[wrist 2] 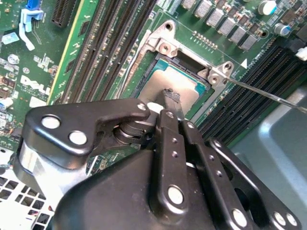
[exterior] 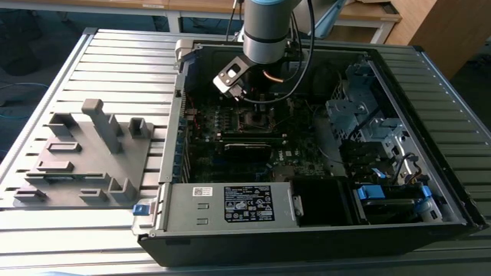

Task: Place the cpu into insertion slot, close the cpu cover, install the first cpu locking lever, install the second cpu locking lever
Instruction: 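Place the cpu into insertion slot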

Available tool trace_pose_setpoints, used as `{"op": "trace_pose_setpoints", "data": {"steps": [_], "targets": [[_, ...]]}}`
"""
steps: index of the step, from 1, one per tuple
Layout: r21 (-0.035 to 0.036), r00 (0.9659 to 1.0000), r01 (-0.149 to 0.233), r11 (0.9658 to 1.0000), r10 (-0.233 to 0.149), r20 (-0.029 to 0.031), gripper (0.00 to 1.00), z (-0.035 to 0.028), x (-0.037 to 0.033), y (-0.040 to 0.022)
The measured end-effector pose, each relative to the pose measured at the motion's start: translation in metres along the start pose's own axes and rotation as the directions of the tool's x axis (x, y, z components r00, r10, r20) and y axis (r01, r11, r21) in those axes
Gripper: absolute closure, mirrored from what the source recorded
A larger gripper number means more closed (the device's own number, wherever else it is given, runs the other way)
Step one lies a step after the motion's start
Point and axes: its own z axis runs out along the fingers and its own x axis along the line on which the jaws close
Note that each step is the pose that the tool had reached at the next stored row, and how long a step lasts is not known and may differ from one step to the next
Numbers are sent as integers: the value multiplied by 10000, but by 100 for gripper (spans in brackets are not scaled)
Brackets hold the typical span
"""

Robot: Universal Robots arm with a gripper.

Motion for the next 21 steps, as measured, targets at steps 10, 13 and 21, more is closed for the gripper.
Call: {"op": "trace_pose_setpoints", "data": {"steps": [10,13,21], "targets": [[2,10000,-12,10000,12,-3,89,31,18,-30],[3,10000,-12,10000,12,-4,89,40,19,-30],[-4,10000,-12,10000,12,-10,89,46,19,-30]]}}
